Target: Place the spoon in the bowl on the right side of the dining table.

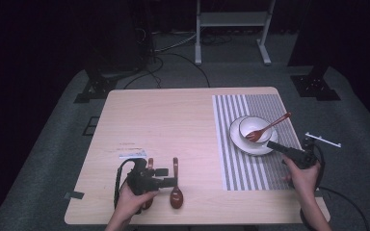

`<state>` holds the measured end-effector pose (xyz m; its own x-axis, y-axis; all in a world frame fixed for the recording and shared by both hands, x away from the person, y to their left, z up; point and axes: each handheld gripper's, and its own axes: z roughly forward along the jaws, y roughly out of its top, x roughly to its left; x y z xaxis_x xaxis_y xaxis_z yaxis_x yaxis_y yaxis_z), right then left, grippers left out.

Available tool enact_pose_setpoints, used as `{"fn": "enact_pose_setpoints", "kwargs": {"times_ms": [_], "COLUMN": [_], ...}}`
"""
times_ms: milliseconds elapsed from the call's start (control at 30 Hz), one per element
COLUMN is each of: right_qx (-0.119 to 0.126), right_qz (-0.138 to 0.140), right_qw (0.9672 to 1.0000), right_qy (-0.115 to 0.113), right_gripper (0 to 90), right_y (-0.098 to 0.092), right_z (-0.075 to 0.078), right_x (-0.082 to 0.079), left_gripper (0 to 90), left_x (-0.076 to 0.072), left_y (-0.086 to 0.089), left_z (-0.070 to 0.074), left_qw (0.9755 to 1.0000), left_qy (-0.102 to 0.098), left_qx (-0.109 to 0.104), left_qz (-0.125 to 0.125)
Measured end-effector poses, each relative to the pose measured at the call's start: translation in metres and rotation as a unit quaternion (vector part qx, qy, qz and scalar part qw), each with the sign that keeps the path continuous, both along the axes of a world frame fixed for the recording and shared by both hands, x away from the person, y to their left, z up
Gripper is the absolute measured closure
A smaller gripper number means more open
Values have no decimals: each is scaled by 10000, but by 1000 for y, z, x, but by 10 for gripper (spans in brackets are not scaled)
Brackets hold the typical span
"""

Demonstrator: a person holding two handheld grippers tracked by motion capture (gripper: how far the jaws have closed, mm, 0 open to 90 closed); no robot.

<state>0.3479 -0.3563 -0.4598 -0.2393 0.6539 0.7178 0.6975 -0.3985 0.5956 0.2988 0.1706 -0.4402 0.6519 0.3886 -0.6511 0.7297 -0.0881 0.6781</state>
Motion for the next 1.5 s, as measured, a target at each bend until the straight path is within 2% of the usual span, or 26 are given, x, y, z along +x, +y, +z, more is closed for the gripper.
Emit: {"fn": "enact_pose_setpoints", "kwargs": {"times_ms": [1000, 1500], "right_qx": [85, 90], "right_qz": [276, 416], "right_qw": [9996, 9990], "right_qy": [1, -93], "right_gripper": [477, 473], "right_y": [17, 28], "right_z": [-13, -14], "right_x": [-21, -32], "left_gripper": [36, 36], "left_x": [-1, -2], "left_y": [2, 3], "left_z": [0, 1], "left_qw": [10000, 10000], "left_qy": [5, -14], "left_qx": [-15, -25], "left_qz": [18, 29]}}
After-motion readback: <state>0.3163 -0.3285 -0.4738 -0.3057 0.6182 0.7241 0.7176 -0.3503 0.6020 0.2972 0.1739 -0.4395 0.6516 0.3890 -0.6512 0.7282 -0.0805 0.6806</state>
